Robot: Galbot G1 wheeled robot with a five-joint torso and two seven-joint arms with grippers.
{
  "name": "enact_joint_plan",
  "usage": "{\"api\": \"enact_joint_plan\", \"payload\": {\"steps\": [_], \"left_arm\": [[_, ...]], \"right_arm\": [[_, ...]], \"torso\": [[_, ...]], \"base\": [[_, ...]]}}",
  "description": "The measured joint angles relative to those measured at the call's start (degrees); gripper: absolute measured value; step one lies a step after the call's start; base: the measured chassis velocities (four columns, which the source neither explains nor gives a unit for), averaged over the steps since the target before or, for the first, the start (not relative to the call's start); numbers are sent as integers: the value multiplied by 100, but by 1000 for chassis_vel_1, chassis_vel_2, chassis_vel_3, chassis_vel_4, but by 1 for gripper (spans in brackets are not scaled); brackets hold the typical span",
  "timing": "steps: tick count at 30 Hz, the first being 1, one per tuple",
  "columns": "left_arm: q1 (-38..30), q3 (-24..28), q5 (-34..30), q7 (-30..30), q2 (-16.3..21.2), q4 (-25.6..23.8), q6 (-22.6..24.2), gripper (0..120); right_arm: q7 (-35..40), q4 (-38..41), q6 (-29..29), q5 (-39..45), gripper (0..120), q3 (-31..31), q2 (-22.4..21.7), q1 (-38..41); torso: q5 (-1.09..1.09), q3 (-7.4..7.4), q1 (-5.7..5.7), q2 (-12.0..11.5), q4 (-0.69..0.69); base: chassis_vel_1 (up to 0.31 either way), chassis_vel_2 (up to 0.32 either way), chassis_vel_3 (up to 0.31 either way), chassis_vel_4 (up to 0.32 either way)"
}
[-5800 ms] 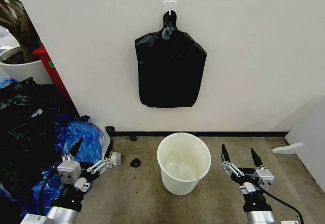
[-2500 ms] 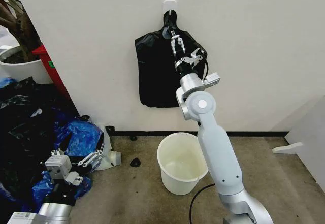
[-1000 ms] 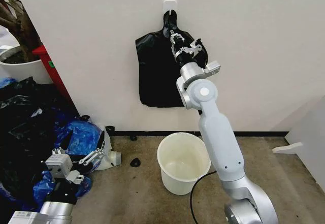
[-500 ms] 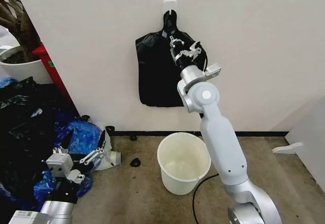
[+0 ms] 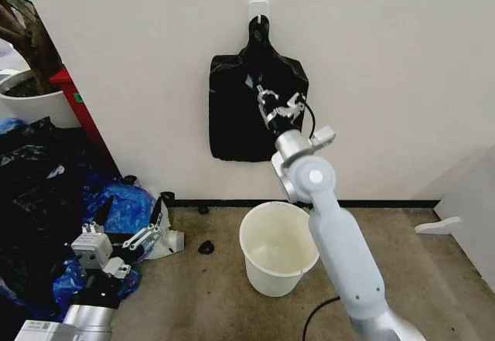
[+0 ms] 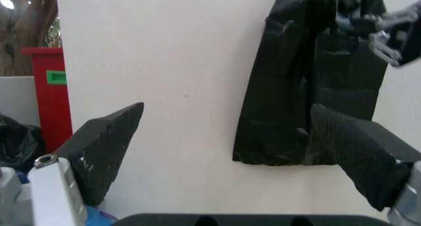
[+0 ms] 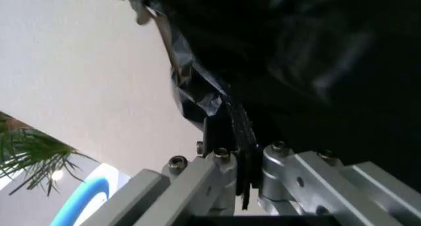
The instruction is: Place the garbage bag over the trash bin.
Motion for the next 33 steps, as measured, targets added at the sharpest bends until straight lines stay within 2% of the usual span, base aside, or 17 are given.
{"api": "enact_joint_plan", "payload": {"steps": [12,24,33], "left_arm": [[-39,62,85,49,-53,41,-77,100],[-140,92,91,59,-51,97,-94,100],[-167,98,96,70,-50,141,-105,100]], "right_arm": [[-297,575,-74,-285,0,37,-231,-1293],[-581,803,-90,-577,0,102,-376,-2117],[-846,829,-86,-834,0,137,-320,-2739]], "torso": [[0,0,0,0,-1],[0,0,0,0,0],[0,0,0,0,0]], "base": [[0,0,0,0],[0,0,0,0],[0,0,0,0]]}}
